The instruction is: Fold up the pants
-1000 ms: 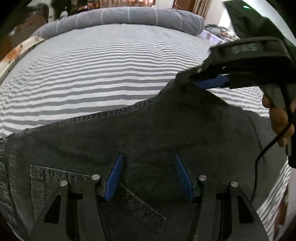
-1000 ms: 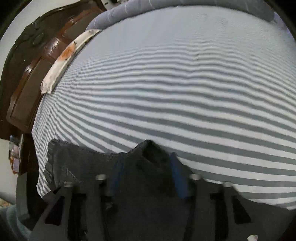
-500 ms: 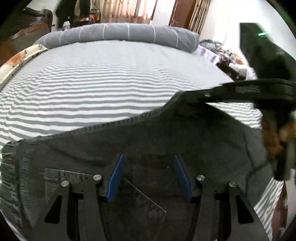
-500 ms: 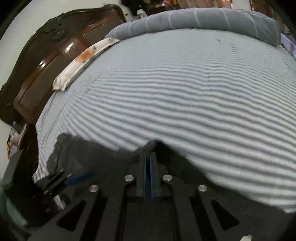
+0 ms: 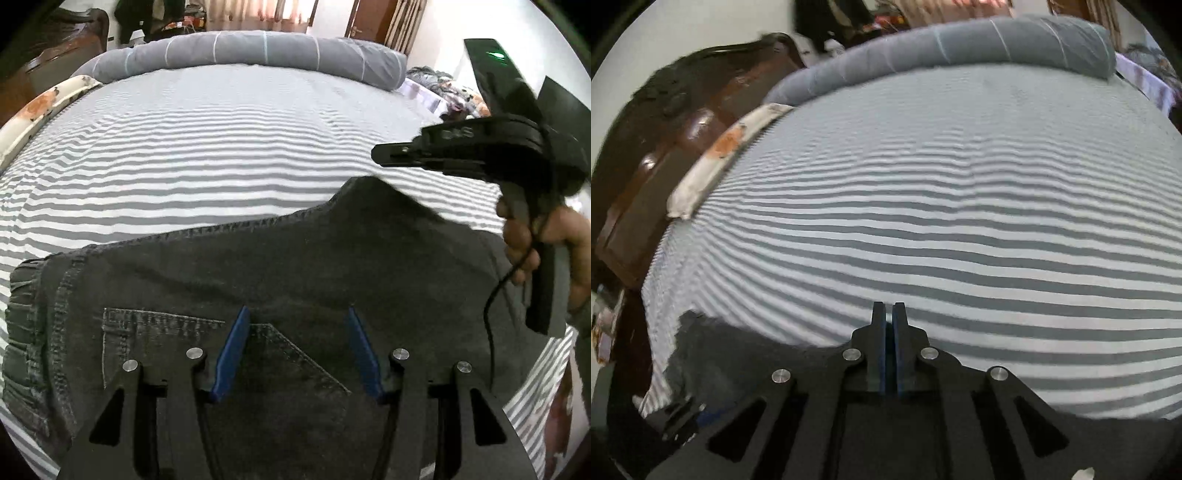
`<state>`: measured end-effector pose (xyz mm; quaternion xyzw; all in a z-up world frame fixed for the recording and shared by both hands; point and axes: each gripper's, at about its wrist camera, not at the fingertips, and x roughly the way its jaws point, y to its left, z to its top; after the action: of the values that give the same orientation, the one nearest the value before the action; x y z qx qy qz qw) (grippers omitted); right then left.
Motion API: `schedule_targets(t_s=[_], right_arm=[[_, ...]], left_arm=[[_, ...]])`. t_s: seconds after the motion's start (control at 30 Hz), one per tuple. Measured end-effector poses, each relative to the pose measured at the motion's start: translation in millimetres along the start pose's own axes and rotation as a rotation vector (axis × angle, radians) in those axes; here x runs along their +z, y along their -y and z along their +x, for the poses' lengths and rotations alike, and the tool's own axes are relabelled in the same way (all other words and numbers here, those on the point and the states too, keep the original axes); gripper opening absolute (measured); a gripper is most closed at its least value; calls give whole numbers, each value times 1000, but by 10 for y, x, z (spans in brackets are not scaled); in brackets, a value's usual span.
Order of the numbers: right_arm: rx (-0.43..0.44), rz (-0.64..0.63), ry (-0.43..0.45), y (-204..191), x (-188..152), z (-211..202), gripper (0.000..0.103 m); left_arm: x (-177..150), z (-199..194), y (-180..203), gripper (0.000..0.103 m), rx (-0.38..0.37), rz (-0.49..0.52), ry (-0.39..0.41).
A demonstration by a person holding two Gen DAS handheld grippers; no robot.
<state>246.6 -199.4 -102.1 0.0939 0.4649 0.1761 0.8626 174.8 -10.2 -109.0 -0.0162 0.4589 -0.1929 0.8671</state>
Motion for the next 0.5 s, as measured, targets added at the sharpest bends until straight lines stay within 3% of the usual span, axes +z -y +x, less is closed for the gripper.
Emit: schedule_targets(t_s=[0.13,0.3,0.33,0.5], right_arm=[[69,-9,-44,-70,-181,-97,6],[18,20,-119,42,-317,238,5],[3,30,-117,71,-338,272,0],[-16,81,-86,150,-283,422,0]], left_arm=[[-44,-74,87,56,-24,36,-1],[-162,43,109,56,-21,25,-70],[-168,51,111,56,-16,26,-69],[-133,174,123,56,37,54,-86]])
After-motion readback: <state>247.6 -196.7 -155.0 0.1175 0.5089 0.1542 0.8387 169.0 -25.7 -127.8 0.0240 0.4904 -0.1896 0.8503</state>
